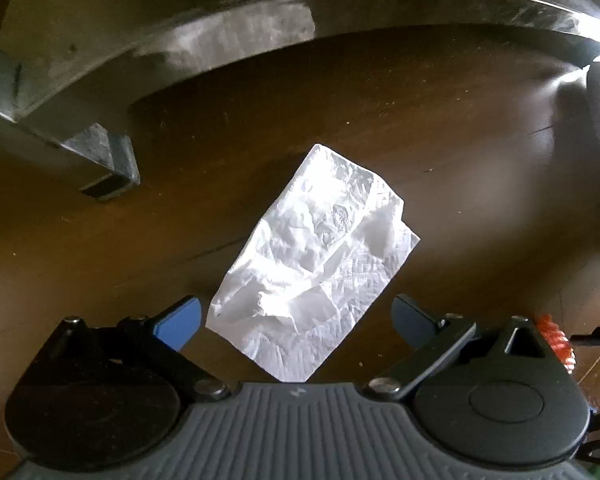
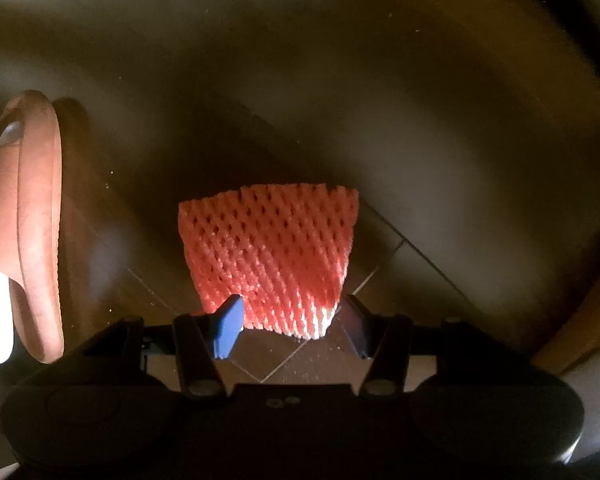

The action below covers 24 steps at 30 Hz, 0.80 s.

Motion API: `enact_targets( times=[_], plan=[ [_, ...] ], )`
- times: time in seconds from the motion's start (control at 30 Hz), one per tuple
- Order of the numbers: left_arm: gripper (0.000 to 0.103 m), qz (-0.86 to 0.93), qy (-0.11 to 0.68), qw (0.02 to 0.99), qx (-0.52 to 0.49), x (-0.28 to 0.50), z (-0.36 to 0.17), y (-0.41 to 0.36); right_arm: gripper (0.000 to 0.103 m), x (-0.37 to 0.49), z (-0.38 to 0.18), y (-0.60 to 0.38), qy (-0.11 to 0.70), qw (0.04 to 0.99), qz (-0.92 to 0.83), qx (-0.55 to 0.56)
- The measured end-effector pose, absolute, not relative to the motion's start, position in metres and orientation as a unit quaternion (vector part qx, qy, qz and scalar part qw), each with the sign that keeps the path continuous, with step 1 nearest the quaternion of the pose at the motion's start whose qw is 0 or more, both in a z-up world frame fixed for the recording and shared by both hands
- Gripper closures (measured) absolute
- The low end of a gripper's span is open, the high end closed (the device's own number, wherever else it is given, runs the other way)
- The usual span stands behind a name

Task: Collect trash
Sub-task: 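Grasp the white tissue with the left tool while the right tool grasps the orange foam net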

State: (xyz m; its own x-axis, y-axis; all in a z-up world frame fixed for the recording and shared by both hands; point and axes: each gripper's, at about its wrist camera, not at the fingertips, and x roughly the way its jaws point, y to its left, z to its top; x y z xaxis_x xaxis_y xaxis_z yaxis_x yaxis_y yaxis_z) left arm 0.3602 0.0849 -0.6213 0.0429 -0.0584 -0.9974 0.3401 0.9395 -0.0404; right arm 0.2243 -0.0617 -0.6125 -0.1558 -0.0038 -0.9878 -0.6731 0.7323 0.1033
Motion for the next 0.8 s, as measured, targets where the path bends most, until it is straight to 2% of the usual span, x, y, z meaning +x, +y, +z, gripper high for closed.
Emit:
enact_targets(
  times=[0.07, 0.13, 0.2, 0.3, 0.37, 0.43, 0.5, 0.6, 0.8],
  plan=[
    [0.01, -0.137, 0.678, 0.715, 0.102, 0.362, -0.625, 0.085, 0.05, 0.224, -0.616, -0.059, 0.705, 0.606, 0.277, -0.243],
    [0.025, -0.134, 0.682, 0.712, 0.101, 0.364, -0.63, 0.085, 0.05, 0.224, -0.619, -0.057, 0.708, 0.602, 0.28, -0.242],
    [0.036, -0.132, 0.685, 0.71, 0.099, 0.365, -0.632, 0.085, 0.05, 0.224, -0.622, -0.057, 0.711, 0.597, 0.275, -0.247],
    [0.039, -0.125, 0.683, 0.712, 0.099, 0.364, -0.634, 0.084, 0.052, 0.227, -0.623, -0.054, 0.71, 0.601, 0.275, -0.245],
    [0.047, -0.117, 0.68, 0.716, 0.102, 0.363, -0.633, 0.084, 0.053, 0.226, -0.624, -0.052, 0.704, 0.601, 0.28, -0.254],
    [0.061, -0.115, 0.68, 0.717, 0.101, 0.364, -0.63, 0.084, 0.06, 0.224, -0.622, -0.048, 0.697, 0.601, 0.29, -0.262],
    [0.073, -0.116, 0.681, 0.717, 0.098, 0.364, -0.63, 0.083, 0.074, 0.222, -0.621, -0.045, 0.694, 0.598, 0.299, -0.266],
    [0.085, -0.113, 0.684, 0.714, 0.094, 0.364, -0.627, 0.083, 0.092, 0.222, -0.615, -0.04, 0.678, 0.601, 0.311, -0.287],
    [0.091, -0.117, 0.684, 0.716, 0.079, 0.359, -0.607, 0.086, 0.093, 0.242, -0.595, -0.043, 0.661, 0.633, 0.301, -0.268]
  ],
)
